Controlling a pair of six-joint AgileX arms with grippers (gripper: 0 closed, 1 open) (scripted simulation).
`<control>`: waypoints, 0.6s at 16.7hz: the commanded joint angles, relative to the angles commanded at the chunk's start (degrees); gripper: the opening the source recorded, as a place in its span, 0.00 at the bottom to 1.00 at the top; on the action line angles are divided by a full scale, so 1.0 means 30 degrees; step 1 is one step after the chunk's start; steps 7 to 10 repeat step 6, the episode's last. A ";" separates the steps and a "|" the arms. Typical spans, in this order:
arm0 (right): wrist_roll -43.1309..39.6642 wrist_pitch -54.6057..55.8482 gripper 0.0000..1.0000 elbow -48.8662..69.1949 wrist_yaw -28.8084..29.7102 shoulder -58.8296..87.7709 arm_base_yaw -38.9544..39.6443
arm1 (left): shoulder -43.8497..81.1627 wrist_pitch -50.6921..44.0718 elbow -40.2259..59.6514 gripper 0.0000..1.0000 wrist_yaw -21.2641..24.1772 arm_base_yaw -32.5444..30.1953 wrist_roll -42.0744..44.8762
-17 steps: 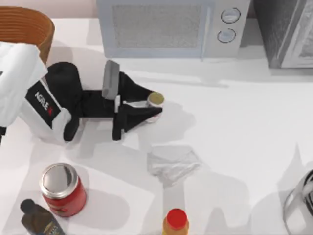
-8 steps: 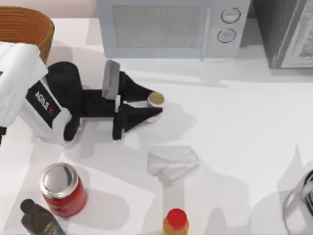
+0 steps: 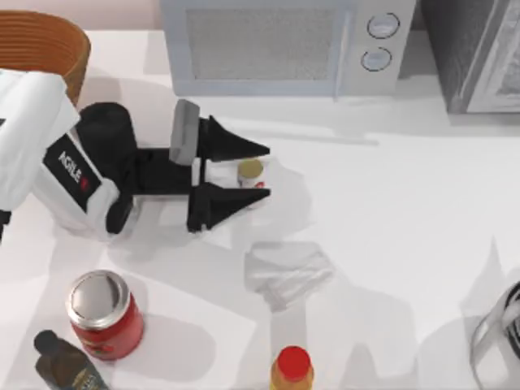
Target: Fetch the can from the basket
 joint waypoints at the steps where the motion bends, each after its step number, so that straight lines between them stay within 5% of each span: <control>1: 0.0000 0.0000 1.00 0.0000 0.0000 0.0000 0.0000 | 0.0000 0.0000 0.0000 1.00 0.0000 0.0000 0.0000; 10: 0.0000 0.0000 1.00 0.0000 0.0000 0.0000 0.0000 | 0.0000 0.0000 0.0000 1.00 0.0000 0.0000 0.0000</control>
